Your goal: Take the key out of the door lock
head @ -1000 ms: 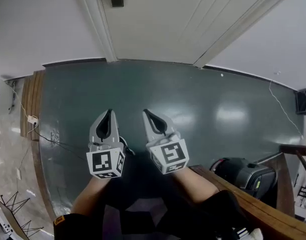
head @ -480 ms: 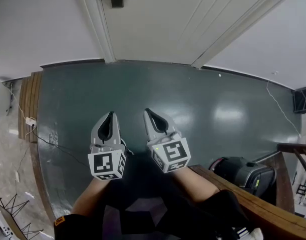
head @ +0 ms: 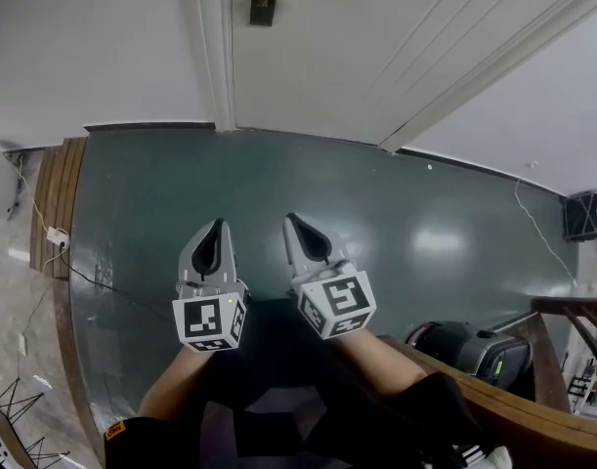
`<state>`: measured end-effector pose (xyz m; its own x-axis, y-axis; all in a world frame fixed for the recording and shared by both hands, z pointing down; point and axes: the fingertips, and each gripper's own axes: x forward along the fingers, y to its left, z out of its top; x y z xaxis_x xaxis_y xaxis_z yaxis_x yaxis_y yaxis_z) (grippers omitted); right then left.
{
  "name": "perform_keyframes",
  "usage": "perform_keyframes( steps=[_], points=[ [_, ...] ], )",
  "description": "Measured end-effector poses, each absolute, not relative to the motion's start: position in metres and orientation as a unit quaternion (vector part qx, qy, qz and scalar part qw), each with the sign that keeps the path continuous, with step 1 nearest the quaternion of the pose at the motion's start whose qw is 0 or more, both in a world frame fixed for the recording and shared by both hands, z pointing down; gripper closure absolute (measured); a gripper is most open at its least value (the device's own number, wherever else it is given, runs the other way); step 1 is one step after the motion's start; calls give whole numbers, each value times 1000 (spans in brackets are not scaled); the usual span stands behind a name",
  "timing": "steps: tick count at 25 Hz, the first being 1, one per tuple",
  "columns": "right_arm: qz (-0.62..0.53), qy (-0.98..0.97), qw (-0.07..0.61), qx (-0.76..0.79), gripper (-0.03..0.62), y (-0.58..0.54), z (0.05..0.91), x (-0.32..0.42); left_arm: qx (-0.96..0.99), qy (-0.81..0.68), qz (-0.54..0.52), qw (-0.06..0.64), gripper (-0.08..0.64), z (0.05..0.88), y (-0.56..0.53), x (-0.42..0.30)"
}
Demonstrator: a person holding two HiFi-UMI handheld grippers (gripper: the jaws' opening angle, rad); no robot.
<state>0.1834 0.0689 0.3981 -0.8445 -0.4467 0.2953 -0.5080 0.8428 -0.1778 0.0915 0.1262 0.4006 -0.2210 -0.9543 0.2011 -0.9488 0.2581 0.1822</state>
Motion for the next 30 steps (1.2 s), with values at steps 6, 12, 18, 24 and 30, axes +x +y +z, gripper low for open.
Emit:
perform_keyframes(
  steps=[6,12,18,24,30],
  points=[
    [117,-955,122,244,600,82,393,136,594,-793,-31,132,541,396,148,42],
    [113,-959,128,228,600,79,391,97,576,-805,-36,138,541,398,153,8],
    [125,-960,131,214,600,52,402,66,558,-816,-21,148,541,410,138,-22],
    [138,-962,131,197,600,5,411,34,548,-823,-3,148,541,413,91,-50],
    [136,-966,139,171,600,-74,408,1,530,-834,1,154,541,407,13,-77]
  ],
)
